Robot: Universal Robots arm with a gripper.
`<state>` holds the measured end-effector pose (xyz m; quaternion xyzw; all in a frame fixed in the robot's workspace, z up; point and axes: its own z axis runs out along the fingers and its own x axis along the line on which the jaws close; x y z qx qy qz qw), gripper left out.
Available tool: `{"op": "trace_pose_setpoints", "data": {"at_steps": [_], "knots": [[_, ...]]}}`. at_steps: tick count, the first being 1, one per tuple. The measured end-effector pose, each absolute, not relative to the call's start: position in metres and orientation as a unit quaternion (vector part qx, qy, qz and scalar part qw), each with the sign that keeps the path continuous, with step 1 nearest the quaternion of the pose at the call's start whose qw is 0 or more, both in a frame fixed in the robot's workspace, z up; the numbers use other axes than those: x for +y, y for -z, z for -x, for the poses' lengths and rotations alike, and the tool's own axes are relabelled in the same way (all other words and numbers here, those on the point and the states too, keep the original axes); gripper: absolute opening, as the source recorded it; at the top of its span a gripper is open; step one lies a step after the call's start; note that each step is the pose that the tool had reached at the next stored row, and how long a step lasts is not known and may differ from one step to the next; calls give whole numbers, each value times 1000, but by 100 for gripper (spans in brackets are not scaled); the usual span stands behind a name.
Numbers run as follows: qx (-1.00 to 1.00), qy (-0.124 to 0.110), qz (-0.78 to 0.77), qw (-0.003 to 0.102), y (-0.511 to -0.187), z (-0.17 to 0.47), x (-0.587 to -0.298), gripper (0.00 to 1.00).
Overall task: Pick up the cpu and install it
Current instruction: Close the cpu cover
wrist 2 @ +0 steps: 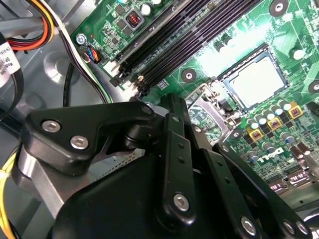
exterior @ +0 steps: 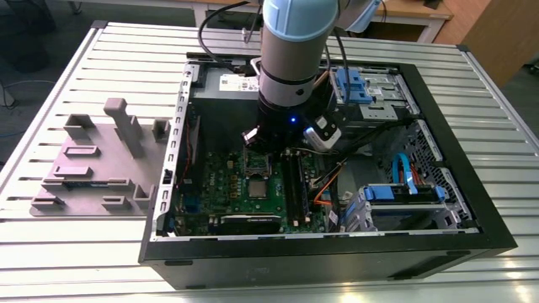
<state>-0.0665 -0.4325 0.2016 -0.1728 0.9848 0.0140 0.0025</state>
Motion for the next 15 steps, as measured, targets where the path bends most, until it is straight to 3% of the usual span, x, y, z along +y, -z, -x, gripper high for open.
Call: {"op": "trace_pose_setpoints", "data": {"at_steps": [15], "knots": [[985, -15, 174, 7, -209, 69, -438, 11]]}}
